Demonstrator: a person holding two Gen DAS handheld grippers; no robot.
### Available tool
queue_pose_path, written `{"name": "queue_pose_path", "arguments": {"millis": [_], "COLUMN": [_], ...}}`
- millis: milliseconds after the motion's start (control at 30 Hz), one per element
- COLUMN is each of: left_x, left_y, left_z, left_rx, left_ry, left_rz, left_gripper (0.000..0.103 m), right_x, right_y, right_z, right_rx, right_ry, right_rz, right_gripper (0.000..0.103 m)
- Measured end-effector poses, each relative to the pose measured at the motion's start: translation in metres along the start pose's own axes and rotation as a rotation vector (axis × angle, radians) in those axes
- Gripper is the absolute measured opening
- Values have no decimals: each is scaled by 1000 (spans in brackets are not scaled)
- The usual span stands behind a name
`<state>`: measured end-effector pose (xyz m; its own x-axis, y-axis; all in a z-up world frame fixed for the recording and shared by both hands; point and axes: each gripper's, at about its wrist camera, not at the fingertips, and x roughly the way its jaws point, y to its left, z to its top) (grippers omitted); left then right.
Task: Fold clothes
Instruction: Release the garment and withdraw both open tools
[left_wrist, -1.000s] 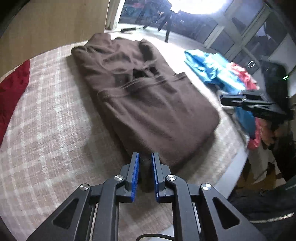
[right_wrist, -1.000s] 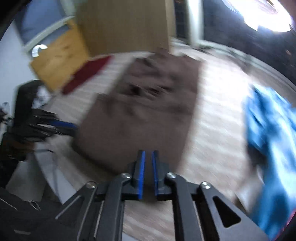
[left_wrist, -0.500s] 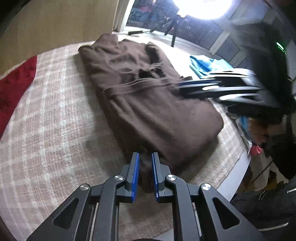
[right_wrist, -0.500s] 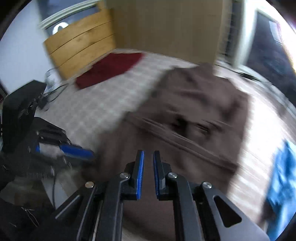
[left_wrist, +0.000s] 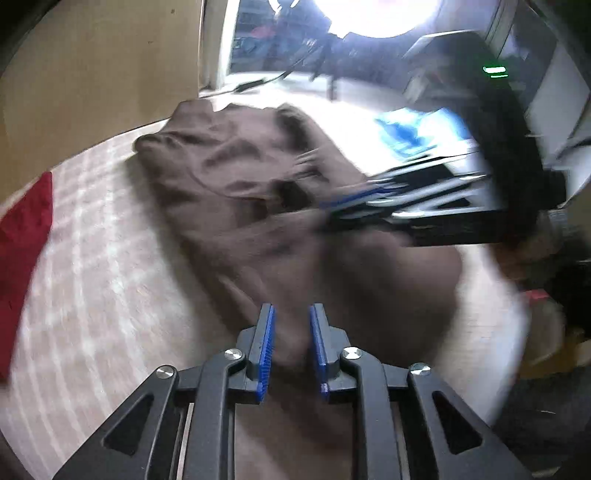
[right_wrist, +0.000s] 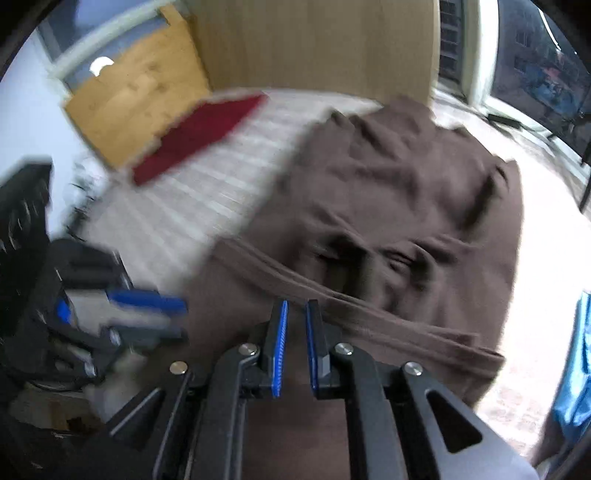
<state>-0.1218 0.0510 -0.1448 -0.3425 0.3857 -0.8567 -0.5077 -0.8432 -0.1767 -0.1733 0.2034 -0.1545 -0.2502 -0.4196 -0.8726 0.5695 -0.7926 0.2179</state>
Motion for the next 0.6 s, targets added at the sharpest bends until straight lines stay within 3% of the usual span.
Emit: {"name": "queue_pose_path", "arguments": {"millis": [33, 100, 200, 333, 400, 533, 600], "left_x": [7, -7, -20, 17, 7, -57, -92], "left_y": [6, 12, 4, 9, 10, 12, 18], "left_z": [5, 11, 18, 20, 25, 39, 51], "left_rx": [-21, -59, -10, -27, -31, 11, 28], "left_ry": [15, -28, -92, 18, 36, -12, -48], "left_rz": [16, -15, -18, 6, 7, 16, 34], "left_gripper": [12, 11, 16, 14, 14, 16, 21], "right_x": [-7, -37, -47, -15, -24, -102, -143], "right_y": [-13, -28, -40, -71, -73, -62, -60], "right_z": [-3, -14, -27, -37, -36, -36, -30], "right_rx": [50, 80, 79, 198, 224, 215, 212], "right_ry": [-9, -82, -89, -27, 14, -82, -127], "right_rz": [26, -6, -75, -50, -56, -14, -22], "right_gripper": [7, 12, 19, 21, 21, 22, 29]}}
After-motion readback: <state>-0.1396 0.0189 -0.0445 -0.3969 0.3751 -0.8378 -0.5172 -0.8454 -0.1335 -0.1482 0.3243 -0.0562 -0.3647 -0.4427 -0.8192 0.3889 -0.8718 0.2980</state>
